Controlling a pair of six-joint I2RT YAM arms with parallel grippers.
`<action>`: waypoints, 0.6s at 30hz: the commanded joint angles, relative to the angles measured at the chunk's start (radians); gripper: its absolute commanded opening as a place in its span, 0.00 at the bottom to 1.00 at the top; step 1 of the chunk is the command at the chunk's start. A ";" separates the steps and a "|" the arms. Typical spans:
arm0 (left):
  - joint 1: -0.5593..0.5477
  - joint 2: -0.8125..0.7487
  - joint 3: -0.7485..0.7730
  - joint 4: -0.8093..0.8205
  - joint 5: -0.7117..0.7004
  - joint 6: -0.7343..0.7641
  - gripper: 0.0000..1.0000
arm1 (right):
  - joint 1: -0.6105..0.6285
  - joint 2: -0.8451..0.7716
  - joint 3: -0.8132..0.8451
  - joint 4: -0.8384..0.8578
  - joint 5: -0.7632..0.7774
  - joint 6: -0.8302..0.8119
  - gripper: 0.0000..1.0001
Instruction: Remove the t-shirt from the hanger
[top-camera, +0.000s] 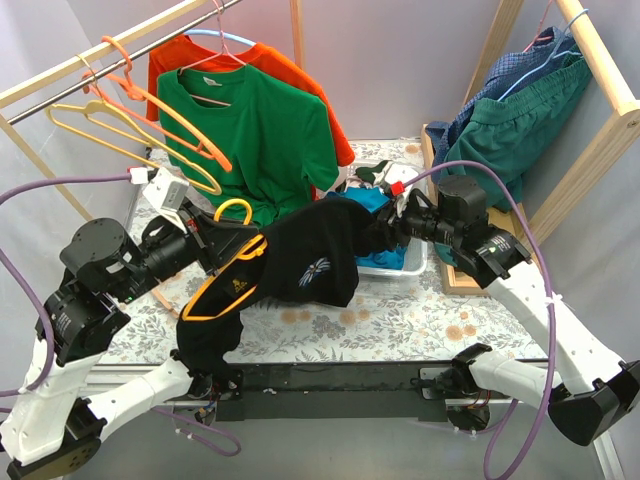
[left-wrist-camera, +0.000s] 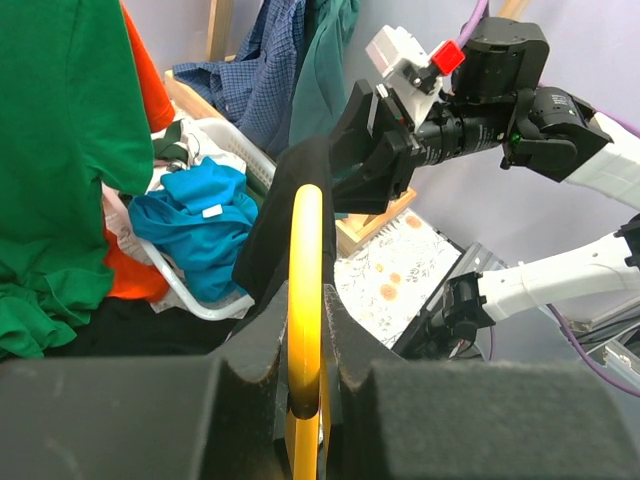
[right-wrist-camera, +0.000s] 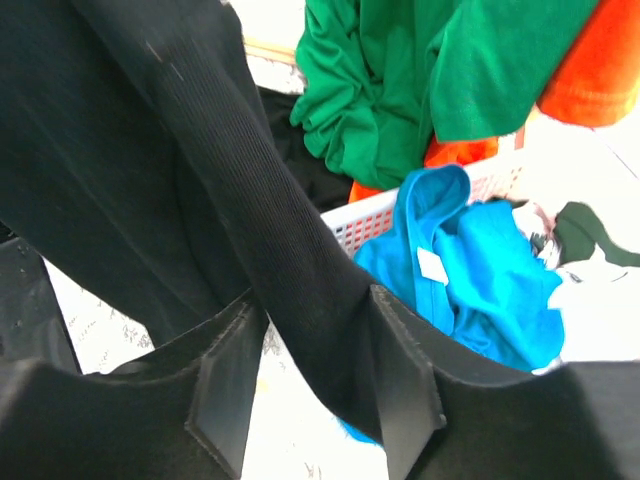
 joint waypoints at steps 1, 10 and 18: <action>0.005 0.003 -0.007 0.045 0.019 -0.013 0.00 | 0.000 -0.028 0.062 0.078 -0.045 0.004 0.55; 0.005 0.011 -0.033 0.055 0.035 -0.029 0.00 | 0.000 0.002 0.080 0.112 -0.078 0.027 0.24; 0.005 -0.023 -0.085 -0.002 0.068 -0.036 0.00 | 0.000 -0.083 0.025 0.250 0.225 0.045 0.01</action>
